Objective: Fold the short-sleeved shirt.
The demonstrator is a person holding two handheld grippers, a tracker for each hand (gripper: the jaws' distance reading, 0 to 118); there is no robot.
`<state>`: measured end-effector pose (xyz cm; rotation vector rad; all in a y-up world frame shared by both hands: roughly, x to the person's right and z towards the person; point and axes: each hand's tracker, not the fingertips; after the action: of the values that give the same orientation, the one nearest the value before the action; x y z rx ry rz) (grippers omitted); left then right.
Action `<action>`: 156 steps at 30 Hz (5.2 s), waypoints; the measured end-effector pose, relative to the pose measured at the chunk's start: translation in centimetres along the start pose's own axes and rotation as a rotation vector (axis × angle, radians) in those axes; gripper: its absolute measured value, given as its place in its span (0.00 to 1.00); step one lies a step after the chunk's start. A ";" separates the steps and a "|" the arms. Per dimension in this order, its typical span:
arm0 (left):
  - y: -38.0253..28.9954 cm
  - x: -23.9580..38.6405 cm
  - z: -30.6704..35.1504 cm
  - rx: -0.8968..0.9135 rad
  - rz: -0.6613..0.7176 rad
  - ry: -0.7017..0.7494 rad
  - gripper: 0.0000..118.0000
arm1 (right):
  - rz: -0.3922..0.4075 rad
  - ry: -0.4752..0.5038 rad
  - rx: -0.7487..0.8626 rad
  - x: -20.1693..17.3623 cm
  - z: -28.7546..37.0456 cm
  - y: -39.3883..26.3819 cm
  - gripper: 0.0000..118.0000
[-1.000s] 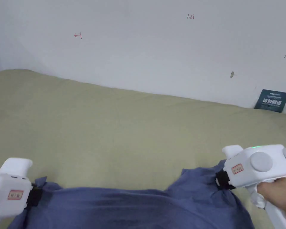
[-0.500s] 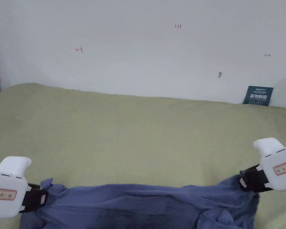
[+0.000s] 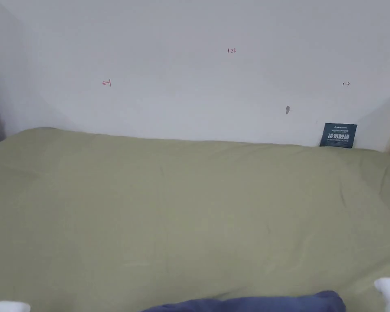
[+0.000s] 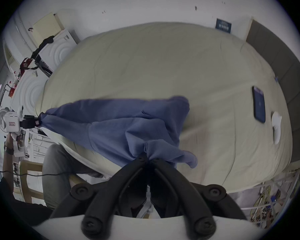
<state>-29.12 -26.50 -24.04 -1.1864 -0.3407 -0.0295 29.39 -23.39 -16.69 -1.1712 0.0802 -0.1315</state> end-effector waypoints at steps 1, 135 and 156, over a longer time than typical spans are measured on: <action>-0.2 -0.2 -0.6 -0.005 0.002 0.006 0.05 | 0.002 -0.010 0.002 0.2 -0.5 -0.4 0.03; 4.4 24.7 -16.5 0.205 0.120 -0.611 0.00 | -0.240 -0.073 0.727 -8.9 8.2 -4.0 0.01; 5.6 9.6 -6.0 0.118 0.081 -0.624 1.00 | -0.161 -0.015 0.696 -11.0 6.3 -1.7 0.01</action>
<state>-17.44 -28.36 -28.41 -1.0710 -0.8288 0.4343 19.20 -16.74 -12.73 -0.4818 -0.0716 -0.2683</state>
